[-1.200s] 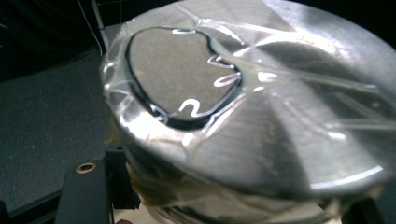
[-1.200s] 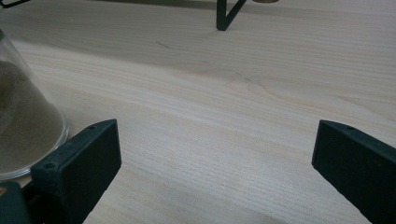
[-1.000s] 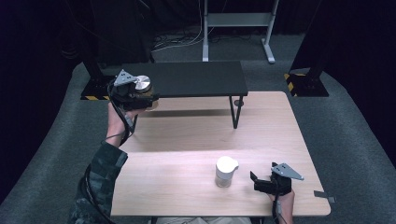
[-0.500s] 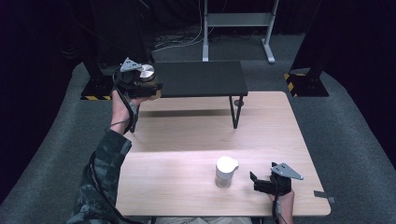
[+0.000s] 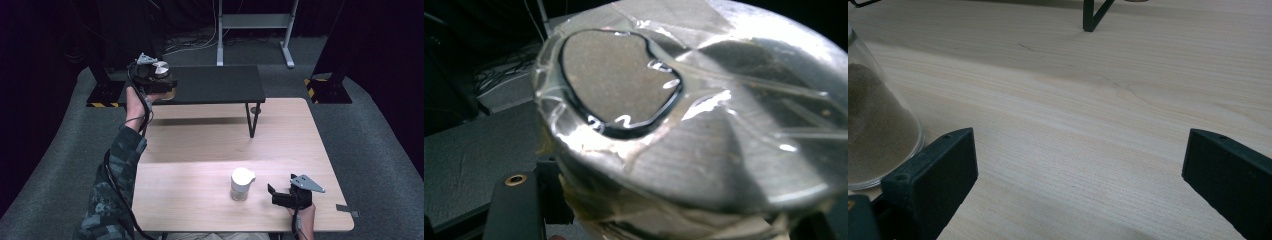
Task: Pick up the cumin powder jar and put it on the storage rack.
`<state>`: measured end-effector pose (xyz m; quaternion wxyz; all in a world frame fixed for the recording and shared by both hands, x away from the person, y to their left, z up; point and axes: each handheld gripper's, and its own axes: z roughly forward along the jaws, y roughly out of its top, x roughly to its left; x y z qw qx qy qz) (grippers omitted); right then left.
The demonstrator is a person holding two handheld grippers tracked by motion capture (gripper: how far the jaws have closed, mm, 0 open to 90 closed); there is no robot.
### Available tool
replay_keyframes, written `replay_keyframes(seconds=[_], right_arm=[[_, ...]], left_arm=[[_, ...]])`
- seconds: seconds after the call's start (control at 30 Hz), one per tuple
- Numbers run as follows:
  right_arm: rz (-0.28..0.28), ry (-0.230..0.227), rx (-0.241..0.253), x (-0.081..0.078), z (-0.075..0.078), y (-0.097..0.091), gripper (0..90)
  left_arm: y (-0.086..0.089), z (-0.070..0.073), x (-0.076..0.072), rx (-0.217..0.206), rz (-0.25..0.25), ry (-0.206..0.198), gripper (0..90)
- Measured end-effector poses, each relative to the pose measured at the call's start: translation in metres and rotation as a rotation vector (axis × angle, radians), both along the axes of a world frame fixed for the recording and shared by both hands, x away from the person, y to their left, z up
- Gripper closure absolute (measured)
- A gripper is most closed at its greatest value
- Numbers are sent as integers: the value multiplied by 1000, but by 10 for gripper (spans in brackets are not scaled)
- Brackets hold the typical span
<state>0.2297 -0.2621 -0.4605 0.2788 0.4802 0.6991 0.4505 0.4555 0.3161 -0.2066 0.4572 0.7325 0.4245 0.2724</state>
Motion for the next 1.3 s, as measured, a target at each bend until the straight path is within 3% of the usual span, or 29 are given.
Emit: replay_keyframes(seconds=[0.3, 0.73, 1.0, 1.1, 1.3], right_arm=[[6, 3, 3, 1, 0, -1, 1], [8, 1, 8, 1, 0, -2, 1], [9, -1, 10, 0, -1, -3, 1], [10, -5, 11, 0, -1, -3, 0], [11, -9, 11, -1, -2, -3, 0]], left_arm=[[-5, -2, 16, -2, 24, 31, 305], [-23, -8, 33, 21, 15, 70, 305], [-36, -12, 38, 45, 30, 77, 305], [-34, -18, 39, 20, 35, 72, 305], [-33, -21, 38, 15, 34, 62, 305]])
